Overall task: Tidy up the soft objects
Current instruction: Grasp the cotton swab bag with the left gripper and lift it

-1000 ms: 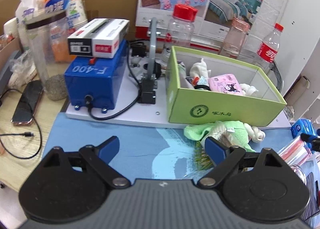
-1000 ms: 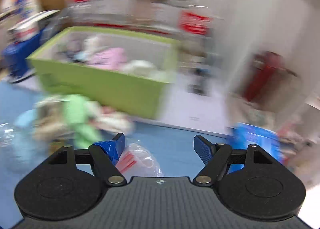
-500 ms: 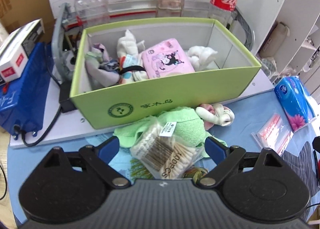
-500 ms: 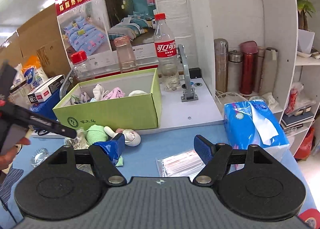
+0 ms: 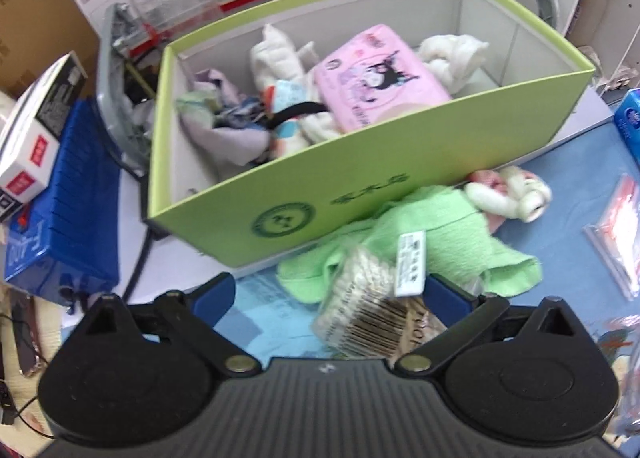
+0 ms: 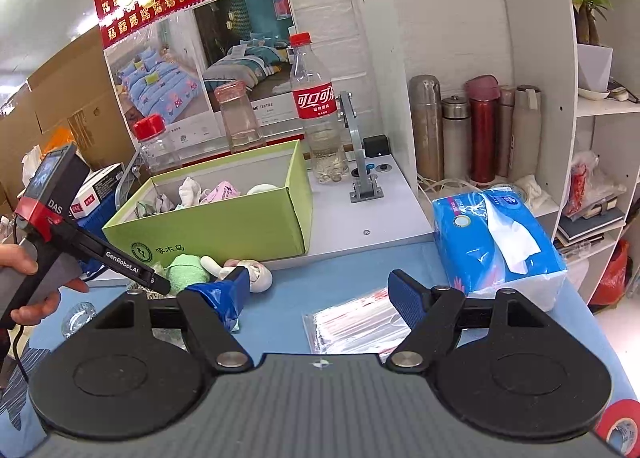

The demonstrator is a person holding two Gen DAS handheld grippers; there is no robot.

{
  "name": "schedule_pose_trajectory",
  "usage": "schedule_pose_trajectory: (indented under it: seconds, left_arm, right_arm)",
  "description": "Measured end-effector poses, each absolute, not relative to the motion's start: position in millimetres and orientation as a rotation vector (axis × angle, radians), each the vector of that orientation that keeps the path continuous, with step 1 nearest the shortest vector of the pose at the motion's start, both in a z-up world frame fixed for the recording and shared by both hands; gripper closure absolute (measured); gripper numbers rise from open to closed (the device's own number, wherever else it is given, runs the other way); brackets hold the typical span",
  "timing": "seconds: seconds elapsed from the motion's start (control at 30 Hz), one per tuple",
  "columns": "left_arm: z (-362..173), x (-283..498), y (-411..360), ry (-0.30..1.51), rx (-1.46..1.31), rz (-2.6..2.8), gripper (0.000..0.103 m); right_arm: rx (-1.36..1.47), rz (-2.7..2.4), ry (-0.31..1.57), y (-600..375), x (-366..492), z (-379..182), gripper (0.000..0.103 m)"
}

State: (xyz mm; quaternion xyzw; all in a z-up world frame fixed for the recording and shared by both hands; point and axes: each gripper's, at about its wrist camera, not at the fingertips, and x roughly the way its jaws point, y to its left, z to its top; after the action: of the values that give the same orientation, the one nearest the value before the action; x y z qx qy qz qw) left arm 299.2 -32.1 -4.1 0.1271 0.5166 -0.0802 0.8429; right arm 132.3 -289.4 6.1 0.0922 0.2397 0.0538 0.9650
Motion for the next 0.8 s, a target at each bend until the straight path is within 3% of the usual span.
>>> schedule_pose_trajectory:
  seconds: [0.23, 0.37, 0.63, 0.8]
  left_arm:
    - [22.0, 296.5, 13.6, 1.027, 0.19, -0.058, 0.005]
    - [33.6, 283.9, -2.5, 1.008, 0.178, -0.237, 0.001]
    - [-6.3, 292.3, -58.3, 1.08, 0.431, -0.333, 0.001]
    - [-9.4, 297.5, -40.8, 1.105, 0.386, -0.316, 0.001]
  right_arm:
    - [0.167, 0.124, 0.467, -277.4, 128.7, 12.6, 0.04]
    - [0.152, 0.148, 0.464, -268.4, 129.2, 15.4, 0.04]
    - [0.147, 0.153, 0.485, -266.4, 131.7, 12.3, 0.04]
    - [0.175, 0.123, 0.493, -275.1, 135.7, 10.5, 0.04]
